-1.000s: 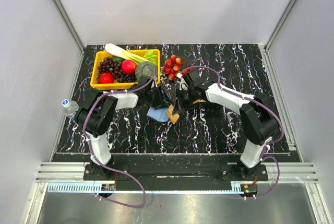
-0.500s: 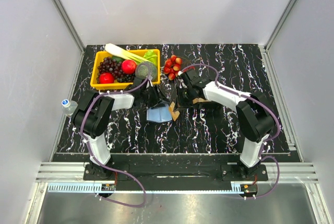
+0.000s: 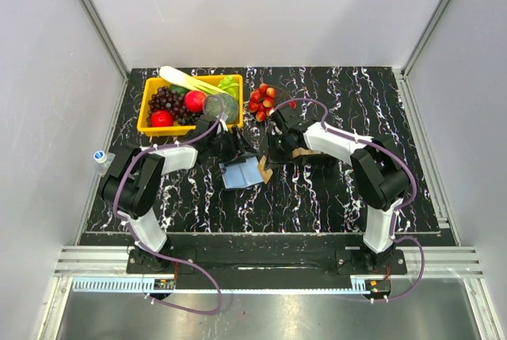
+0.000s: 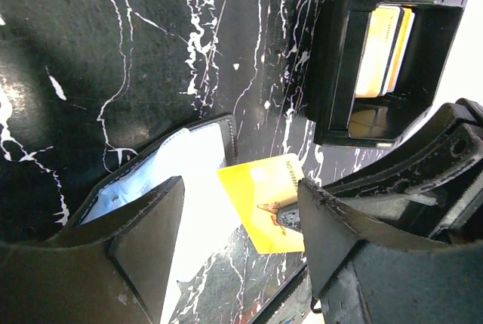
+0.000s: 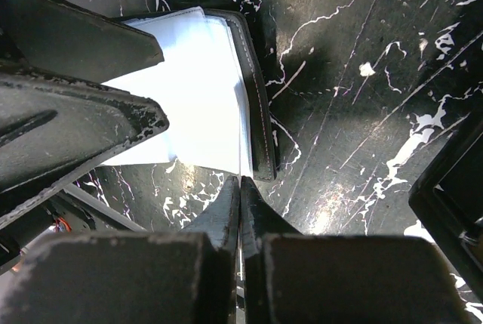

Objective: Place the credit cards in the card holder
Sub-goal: Insert the credit card into the card holder.

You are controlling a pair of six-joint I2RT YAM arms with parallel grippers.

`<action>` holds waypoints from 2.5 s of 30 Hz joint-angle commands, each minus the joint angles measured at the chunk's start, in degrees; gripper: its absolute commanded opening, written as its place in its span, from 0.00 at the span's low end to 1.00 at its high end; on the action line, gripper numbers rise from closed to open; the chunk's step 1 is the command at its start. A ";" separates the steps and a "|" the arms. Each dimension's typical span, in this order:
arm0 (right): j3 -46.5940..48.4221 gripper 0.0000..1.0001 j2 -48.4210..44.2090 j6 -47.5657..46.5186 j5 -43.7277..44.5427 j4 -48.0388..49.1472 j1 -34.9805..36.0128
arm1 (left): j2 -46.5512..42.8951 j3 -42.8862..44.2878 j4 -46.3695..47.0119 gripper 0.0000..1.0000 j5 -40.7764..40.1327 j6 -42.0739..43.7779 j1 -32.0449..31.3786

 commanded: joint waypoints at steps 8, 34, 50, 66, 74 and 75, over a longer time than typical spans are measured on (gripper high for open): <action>2.06 0.00 0.19 -0.38 0.67 0.51 0.46 | -8.51 -1.66 -4.57 0.57 -0.37 7.23 0.33; 3.90 0.00 -6.85 -2.14 -4.42 7.37 0.38 | -6.93 -3.16 -17.68 0.37 -12.50 13.57 -1.43; 5.13 0.00 1.07 -1.62 -11.55 8.94 0.90 | -4.64 1.33 -22.95 0.29 -17.24 14.36 -2.40; 4.52 0.00 4.58 -0.38 -8.31 10.45 4.15 | -9.66 -0.43 -25.15 0.22 -19.71 12.86 -2.40; 1.27 0.00 5.81 1.63 -5.58 16.06 4.07 | -14.13 -3.68 -26.03 0.25 -20.76 12.34 -2.40; 1.18 0.00 5.90 1.99 -5.84 16.51 4.07 | -15.18 -4.47 -25.94 0.28 -21.29 12.16 -2.40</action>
